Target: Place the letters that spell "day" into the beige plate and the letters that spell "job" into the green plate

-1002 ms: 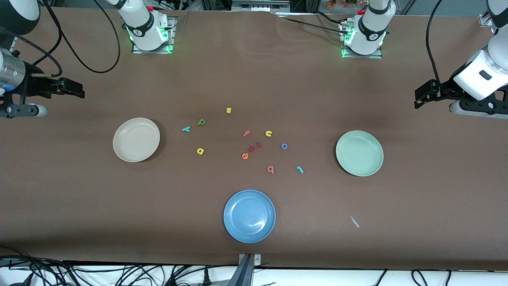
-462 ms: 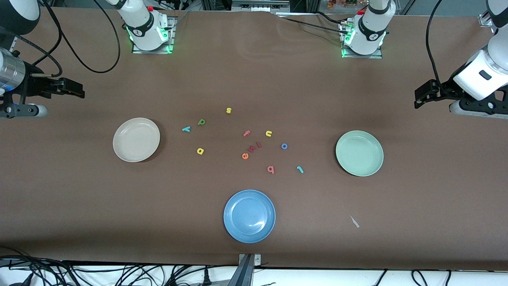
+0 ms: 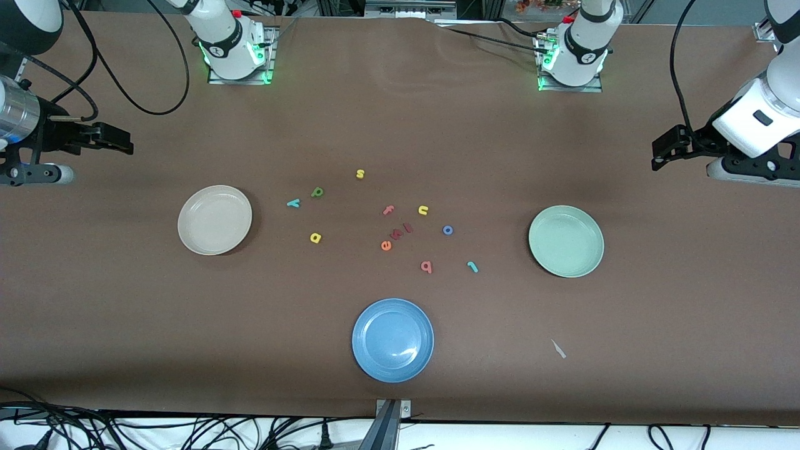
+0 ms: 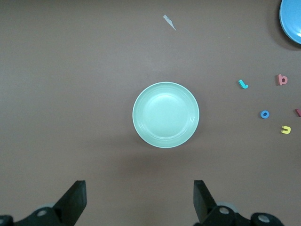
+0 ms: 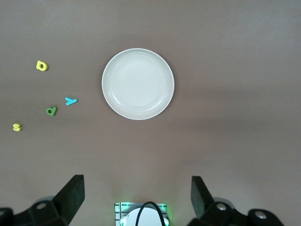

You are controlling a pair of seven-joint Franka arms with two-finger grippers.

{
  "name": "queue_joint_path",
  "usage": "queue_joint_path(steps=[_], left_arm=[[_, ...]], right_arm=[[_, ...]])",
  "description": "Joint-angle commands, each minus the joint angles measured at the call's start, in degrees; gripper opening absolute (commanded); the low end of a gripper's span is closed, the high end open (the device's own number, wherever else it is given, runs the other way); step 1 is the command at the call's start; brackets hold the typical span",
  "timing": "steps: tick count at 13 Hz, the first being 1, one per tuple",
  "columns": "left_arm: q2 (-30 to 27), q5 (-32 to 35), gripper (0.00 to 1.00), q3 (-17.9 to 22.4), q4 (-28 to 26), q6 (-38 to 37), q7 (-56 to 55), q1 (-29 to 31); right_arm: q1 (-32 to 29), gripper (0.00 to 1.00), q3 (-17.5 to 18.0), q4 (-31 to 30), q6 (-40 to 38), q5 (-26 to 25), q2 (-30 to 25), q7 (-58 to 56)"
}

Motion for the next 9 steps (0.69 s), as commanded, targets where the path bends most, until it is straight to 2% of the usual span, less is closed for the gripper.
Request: queue_joint_path(steps=[1, 5, 9], left_arm=[[-0.4, 1.4, 1.00, 0.0, 0.1, -0.5, 0.5, -0.3], [-0.4, 1.3, 1.00, -0.1, 0.2, -0.5, 0.4, -0.3], [-0.4, 1.4, 1.00, -0.4, 0.2, -0.5, 0.3, -0.3]], right_arm=[[-0.4, 1.00, 0.3, 1.1, -0.9, -0.2, 0.4, 0.6], [0.0, 1.00, 0.3, 1.2, -1.0, 0.0, 1.9, 3.6], [0.6, 1.00, 0.9, 1.0, -1.7, 4.0, 4.7, 1.8]])
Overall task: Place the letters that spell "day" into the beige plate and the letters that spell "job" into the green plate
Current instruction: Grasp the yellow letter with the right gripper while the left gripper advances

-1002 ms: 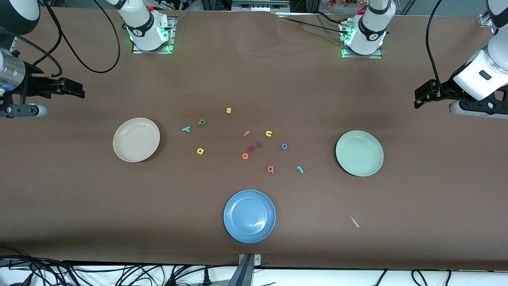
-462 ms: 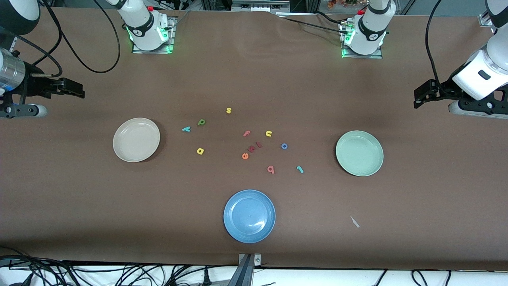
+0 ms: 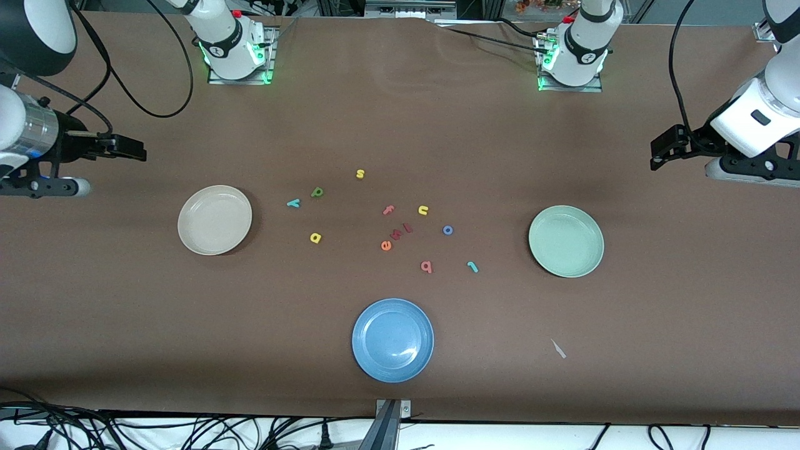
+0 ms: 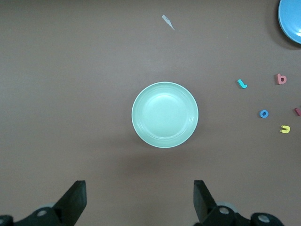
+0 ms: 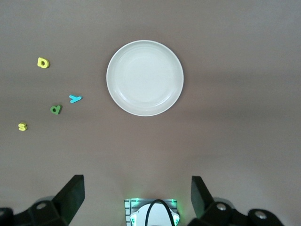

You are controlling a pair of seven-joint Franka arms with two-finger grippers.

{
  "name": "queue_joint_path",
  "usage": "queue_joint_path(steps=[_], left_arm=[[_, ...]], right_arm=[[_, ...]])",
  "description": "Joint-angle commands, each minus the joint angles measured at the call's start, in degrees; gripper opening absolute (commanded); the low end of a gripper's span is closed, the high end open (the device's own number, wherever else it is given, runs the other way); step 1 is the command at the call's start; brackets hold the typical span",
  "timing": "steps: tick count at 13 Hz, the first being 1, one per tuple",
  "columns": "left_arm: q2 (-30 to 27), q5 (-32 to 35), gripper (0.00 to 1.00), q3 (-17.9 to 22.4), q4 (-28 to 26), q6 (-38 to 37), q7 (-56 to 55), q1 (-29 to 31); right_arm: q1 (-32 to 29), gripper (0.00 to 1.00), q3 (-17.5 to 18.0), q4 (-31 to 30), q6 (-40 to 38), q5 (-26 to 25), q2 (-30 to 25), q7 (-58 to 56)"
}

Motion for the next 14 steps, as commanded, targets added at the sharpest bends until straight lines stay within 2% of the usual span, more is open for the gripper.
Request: queue_joint_path(steps=[1, 2, 5, 8, 11, 13, 14], left_arm=[[-0.4, 1.4, 1.00, -0.1, 0.2, -0.5, 0.4, -0.3], [-0.4, 1.3, 1.00, -0.1, 0.2, -0.5, 0.4, -0.3], [-0.5, 1.3, 1.00, -1.7, 0.2, -0.5, 0.1, -0.3], [-0.2, 1.0, 1.00, -4.8, 1.5, -0.5, 0.3, -0.3], [1.9, 0.7, 1.00, -5.4, 1.6, -0.6, 0.8, -0.5], [3.2, 1.0, 1.00, -5.8, 1.6, -0.5, 0.9, -1.7], [5.3, 1.3, 1.00, -5.8, 1.9, -0.2, 1.0, -2.2]], right_arm=[[2.5, 1.00, 1.0, 1.4, -1.3, 1.2, 7.2, -0.8], [3.9, 1.00, 0.8, 1.7, -2.0, 0.5, 8.4, -0.9], [5.0, 1.00, 1.0, 1.6, 2.4, -0.9, 8.4, -0.4], [5.5, 1.00, 1.0, 1.3, 6.2, 2.3, 12.1, 0.1], [7.4, 1.00, 1.0, 1.1, 12.0, 5.6, 16.9, 1.1], [8.7, 1.00, 1.0, 0.7, 16.7, 5.8, 19.4, 2.3], [10.2, 1.00, 1.0, 0.5, 18.8, 5.8, 20.2, 7.6]])
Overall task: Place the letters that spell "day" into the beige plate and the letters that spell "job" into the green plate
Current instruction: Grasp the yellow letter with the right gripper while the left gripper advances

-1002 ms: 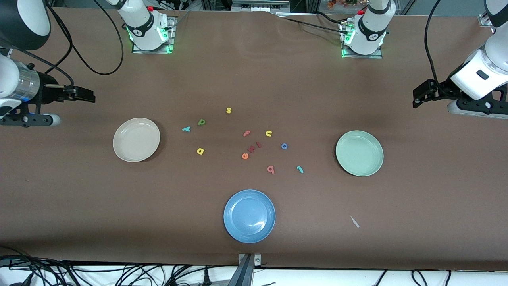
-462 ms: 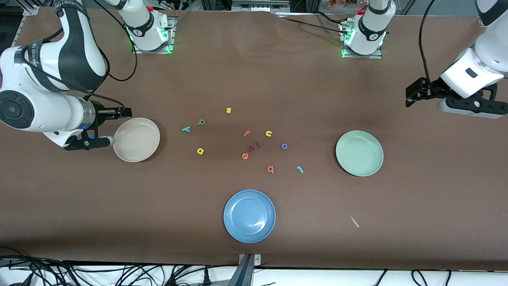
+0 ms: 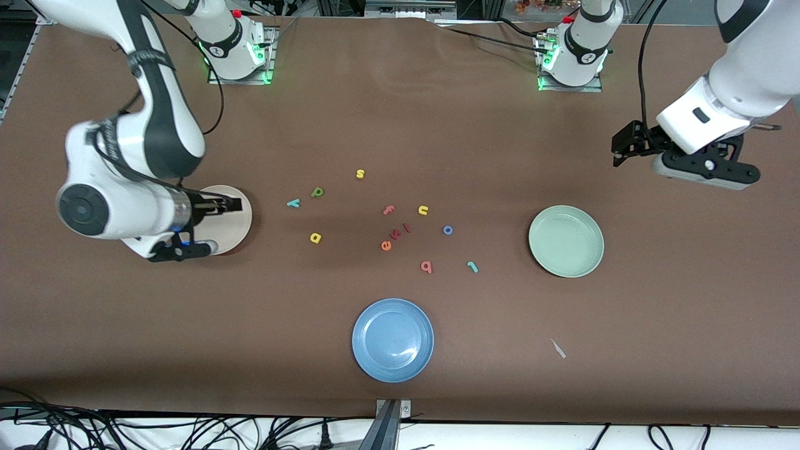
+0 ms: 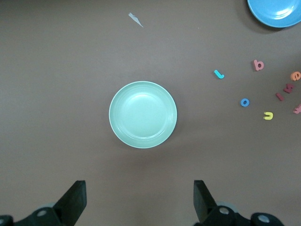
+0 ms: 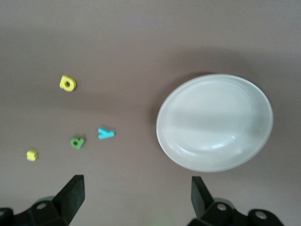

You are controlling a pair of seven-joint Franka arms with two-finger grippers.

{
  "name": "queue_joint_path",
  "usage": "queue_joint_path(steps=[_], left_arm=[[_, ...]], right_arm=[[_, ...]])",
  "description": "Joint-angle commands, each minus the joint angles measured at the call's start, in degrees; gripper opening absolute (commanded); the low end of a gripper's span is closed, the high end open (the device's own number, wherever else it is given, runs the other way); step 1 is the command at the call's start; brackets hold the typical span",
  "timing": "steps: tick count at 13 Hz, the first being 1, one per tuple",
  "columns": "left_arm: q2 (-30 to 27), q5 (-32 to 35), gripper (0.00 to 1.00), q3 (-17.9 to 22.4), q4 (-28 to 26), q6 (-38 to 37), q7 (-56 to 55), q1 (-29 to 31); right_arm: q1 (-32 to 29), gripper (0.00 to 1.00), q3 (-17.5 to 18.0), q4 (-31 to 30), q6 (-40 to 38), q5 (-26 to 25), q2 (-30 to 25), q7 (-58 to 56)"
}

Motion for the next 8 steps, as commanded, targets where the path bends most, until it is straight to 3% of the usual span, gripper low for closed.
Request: queue_joint_path(steps=[1, 5, 8], left_arm=[[4.2, 1.3, 1.00, -0.3, 2.6, -0.2, 0.8, -1.7], [13.0, 0.9, 1.00, -0.2, 9.4, -0.1, 0.6, -3.0], [18.4, 0.5, 1.00, -0.1, 13.3, 0.1, 0.5, -2.8]], right_arm=[[3.9, 1.00, -0.1, 0.0, 5.1, 0.7, 2.2, 9.2], [7.9, 1.00, -0.1, -3.8, 20.3, 0.8, 7.1, 14.6], [9.9, 1.00, 0.0, -7.9, 29.6, 0.8, 7.4, 18.9]])
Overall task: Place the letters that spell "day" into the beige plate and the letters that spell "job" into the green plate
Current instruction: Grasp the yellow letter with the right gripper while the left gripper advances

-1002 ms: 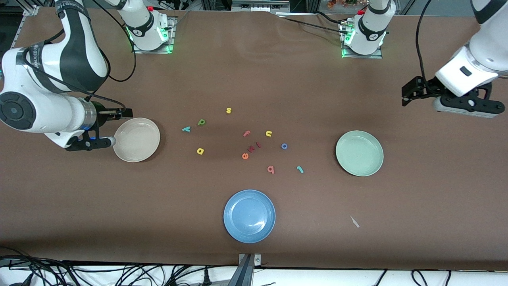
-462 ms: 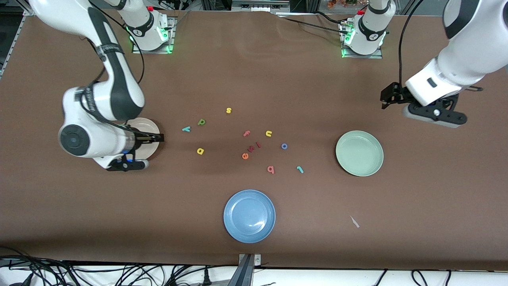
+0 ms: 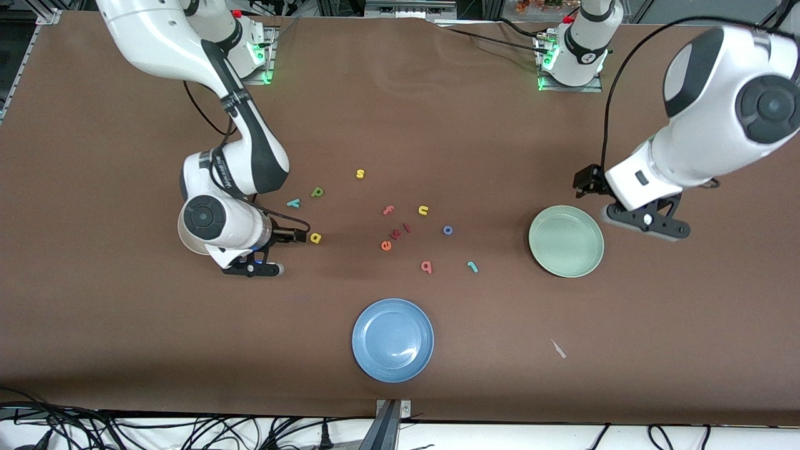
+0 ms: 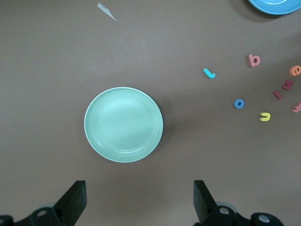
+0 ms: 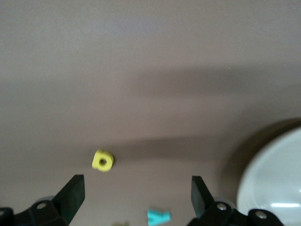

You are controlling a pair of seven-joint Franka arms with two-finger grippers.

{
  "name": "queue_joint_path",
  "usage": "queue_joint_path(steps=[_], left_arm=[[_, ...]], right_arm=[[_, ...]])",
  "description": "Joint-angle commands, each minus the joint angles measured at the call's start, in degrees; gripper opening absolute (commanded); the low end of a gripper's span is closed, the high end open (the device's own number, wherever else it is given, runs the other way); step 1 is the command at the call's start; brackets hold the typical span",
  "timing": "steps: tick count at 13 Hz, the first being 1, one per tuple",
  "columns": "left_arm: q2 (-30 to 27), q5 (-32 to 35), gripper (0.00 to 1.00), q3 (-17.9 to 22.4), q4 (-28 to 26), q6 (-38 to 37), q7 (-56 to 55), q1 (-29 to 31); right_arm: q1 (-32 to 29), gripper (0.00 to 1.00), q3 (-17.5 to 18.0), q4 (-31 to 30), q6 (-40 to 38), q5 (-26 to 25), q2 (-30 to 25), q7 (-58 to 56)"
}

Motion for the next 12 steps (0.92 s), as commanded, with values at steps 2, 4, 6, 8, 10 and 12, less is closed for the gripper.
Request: queue_joint_path(steps=[2, 4, 6, 8, 10, 12], left_arm=[[7.0, 1.4, 1.00, 0.0, 6.6, -0.9, 1.4, -0.3], [8.3, 1.9, 1.00, 0.0, 7.3, -0.8, 4.9, -0.5], [9.7, 2.0, 1.00, 0.1, 7.7, 0.9, 3.8, -1.3], [10.4, 2.1, 1.00, 0.1, 7.6, 3.1, -3.2, -2.3], [11.3, 2.2, 1.00, 0.0, 7.6, 4.2, -11.7, -4.4], [12.5, 2.2, 1.00, 0.1, 7.5, 7.1, -21.2, -6.5]], right_arm=[[3.6, 1.00, -0.3, -6.1, 10.8, 0.8, -0.9, 9.3], [4.6, 1.00, -0.3, -6.6, 12.2, 0.8, -0.4, 13.9], [6.4, 1.00, -0.3, -6.5, 12.6, 0.8, 0.3, 19.1], [6.7, 1.00, -0.3, -6.6, 14.6, 0.8, 1.3, 24.1], [6.6, 1.00, -0.3, -6.7, 14.8, 0.8, 1.5, 26.0], [6.6, 0.99, -0.2, -7.1, 16.3, 0.9, 2.5, 26.2]])
